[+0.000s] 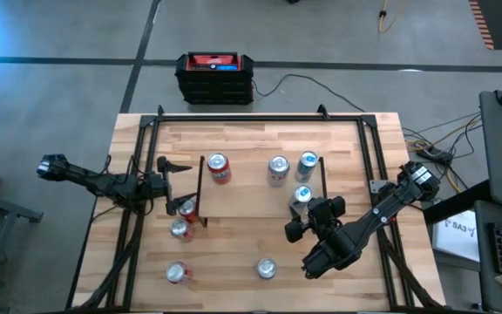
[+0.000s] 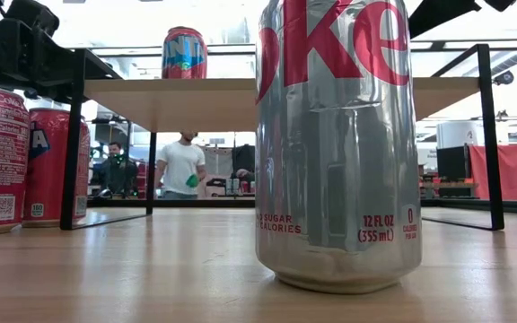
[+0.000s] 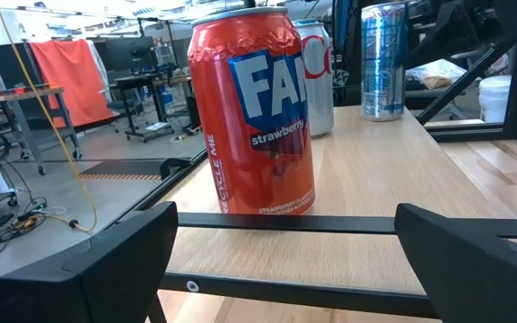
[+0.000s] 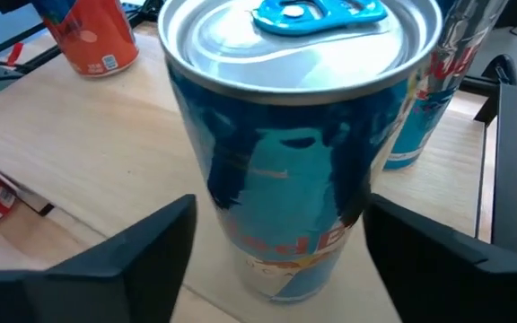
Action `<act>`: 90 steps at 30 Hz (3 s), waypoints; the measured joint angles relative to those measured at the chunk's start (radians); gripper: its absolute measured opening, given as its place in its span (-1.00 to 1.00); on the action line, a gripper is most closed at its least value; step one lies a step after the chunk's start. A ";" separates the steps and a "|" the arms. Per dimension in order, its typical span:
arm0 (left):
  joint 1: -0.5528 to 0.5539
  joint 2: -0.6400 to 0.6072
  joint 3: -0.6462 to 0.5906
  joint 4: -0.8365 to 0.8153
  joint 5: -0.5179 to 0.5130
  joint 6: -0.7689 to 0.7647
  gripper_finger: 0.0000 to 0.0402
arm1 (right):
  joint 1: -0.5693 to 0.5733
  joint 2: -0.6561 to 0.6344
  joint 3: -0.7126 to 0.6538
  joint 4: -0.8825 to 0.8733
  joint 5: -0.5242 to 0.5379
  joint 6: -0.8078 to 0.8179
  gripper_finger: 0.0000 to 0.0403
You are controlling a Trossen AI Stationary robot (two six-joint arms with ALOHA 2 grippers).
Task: Place canned beverage on shelf
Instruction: Put the blue soda can on the shelf aligned with the other blue soda can
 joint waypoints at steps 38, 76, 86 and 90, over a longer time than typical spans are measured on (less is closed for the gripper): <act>0.000 0.000 0.000 0.000 0.000 0.000 0.99 | -0.090 0.000 -0.016 0.018 0.005 0.001 0.44; 0.000 0.000 0.000 0.000 0.000 0.000 0.99 | -0.089 -0.002 -0.016 -0.064 -0.056 0.056 0.18; 0.000 0.000 0.000 0.000 0.000 0.000 0.99 | -0.088 -0.002 -0.015 -0.098 -0.091 0.095 0.18; 0.000 0.000 0.000 0.000 0.000 0.000 0.99 | -0.083 -0.002 -0.015 -0.100 -0.096 0.104 0.18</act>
